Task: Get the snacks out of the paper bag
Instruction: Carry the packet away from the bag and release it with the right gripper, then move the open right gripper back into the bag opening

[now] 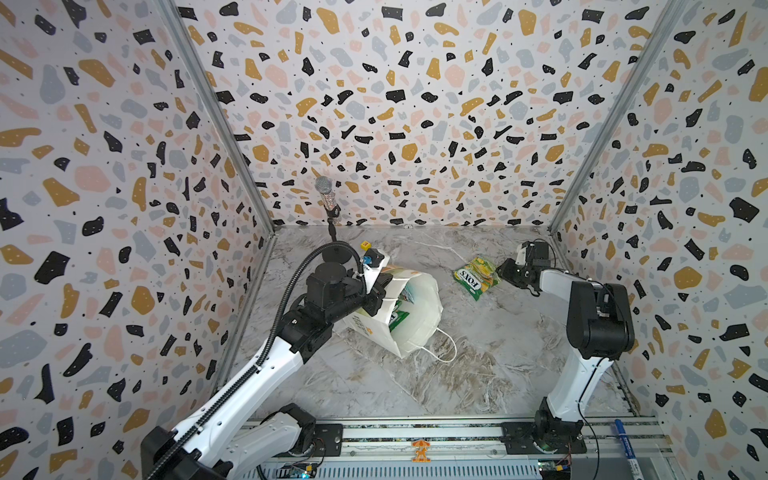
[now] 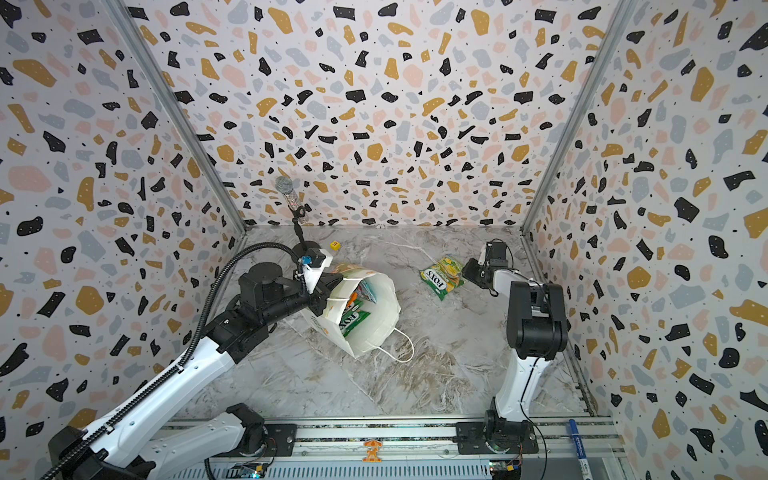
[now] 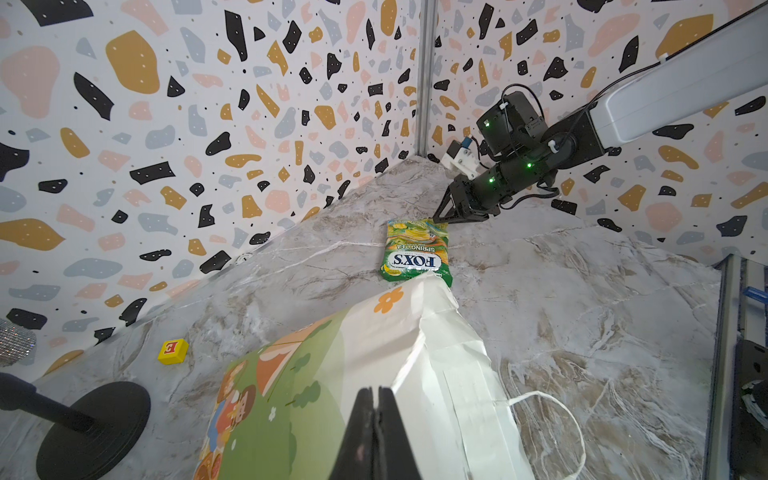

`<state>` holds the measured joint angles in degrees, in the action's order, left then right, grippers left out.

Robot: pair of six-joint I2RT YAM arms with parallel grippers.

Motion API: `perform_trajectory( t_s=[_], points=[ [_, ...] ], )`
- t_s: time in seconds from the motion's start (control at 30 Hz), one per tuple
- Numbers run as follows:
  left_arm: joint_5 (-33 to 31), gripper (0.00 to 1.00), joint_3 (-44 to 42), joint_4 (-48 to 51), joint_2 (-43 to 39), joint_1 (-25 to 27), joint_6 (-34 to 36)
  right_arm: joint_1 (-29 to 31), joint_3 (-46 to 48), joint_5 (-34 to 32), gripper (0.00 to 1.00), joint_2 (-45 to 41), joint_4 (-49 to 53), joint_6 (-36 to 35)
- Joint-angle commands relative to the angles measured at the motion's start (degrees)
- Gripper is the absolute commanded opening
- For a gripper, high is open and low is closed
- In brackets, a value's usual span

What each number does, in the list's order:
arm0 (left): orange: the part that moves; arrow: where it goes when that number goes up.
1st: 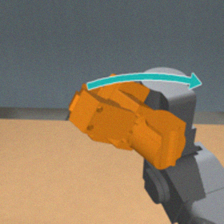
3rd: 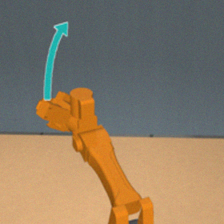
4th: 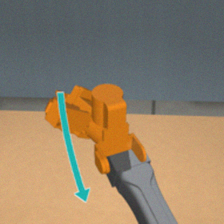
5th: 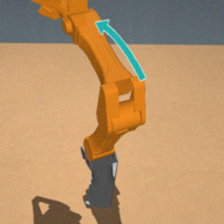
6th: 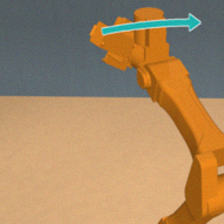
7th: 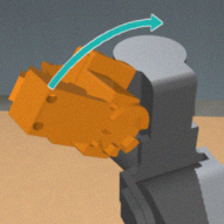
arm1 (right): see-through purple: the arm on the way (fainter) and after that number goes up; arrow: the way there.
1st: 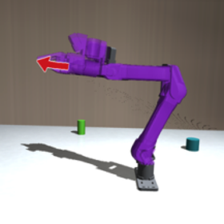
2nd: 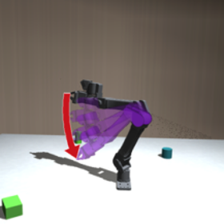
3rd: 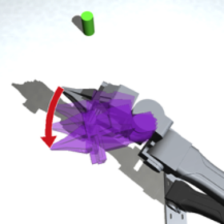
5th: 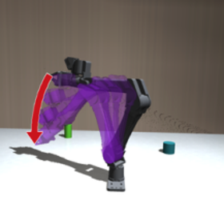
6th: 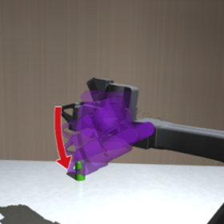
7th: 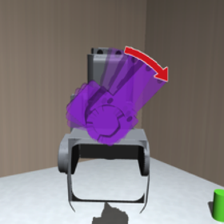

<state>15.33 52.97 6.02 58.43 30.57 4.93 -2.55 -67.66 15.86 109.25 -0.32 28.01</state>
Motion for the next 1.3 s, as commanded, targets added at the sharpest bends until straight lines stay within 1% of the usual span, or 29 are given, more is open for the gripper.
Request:
perform_trajectory(
  t_s=[0.0, 0.07, 0.17, 0.3, 0.4, 0.5, 0.63, 0.7, 0.87, 1.0, 1.13, 1.27],
  points=[
    [-0.5, 0.00, 0.0, -0.9, 0.0, 0.2, 0.4, 0.0, 1.5, -1.9, 0.47, -6.7, -1.0, -1.1],
    [-0.5, 0.00, 0.0, -0.9, -0.1, 0.2, 0.4, 0.0, 3.8, -0.7, 0.48, -9.9, -2.6, -2.0],
    [-0.4, 0.00, 0.0, -0.9, 0.0, 0.2, 0.3, 0.7, 8.2, 3.4, 0.49, -15.7, -5.0, -4.7],
    [-0.2, 0.00, 0.1, -0.8, 0.0, 0.2, 0.3, 3.4, 14.4, 8.2, 0.49, -24.9, -7.4, -9.0],
    [-0.4, 0.00, 0.1, -0.8, -0.1, 0.2, 0.3, 6.9, 19.4, 11.4, 0.50, -31.9, -9.9, -11.8],
    [-0.4, 0.00, 0.2, -0.7, 0.0, 0.2, 0.3, 10.9, 23.0, 12.8, 0.51, -38.6, -9.9, -13.6],
    [-0.4, 0.00, 0.3, -0.6, 0.0, 0.2, 0.3, 17.5, 26.2, 15.5, 0.51, -44.6, -10.4, -14.9],
    [-0.4, 0.00, 0.3, -0.5, -0.1, 0.2, 0.3, 21.1, 27.0, 15.7, 0.51, -46.4, -10.1, -15.9],
    [-0.3, 0.00, 0.4, -0.6, -0.3, 0.2, 0.2, 28.9, 28.2, 15.3, 0.52, -48.2, -10.2, -18.2],
    [-0.3, 0.00, 0.4, -0.6, -0.4, 0.2, 0.2, 34.4, 28.2, 16.6, 0.52, -45.8, -10.8, -19.7],
    [-0.2, 0.00, 0.2, -0.7, -0.3, 0.2, 0.2, 39.8, 27.0, 13.5, 0.52, -42.1, -10.3, -21.8],
    [-0.2, 0.00, 0.3, -0.7, -0.3, 0.2, 0.2, 44.0, 25.2, 8.7, 0.52, -38.1, -10.0, -23.1]
  ],
)
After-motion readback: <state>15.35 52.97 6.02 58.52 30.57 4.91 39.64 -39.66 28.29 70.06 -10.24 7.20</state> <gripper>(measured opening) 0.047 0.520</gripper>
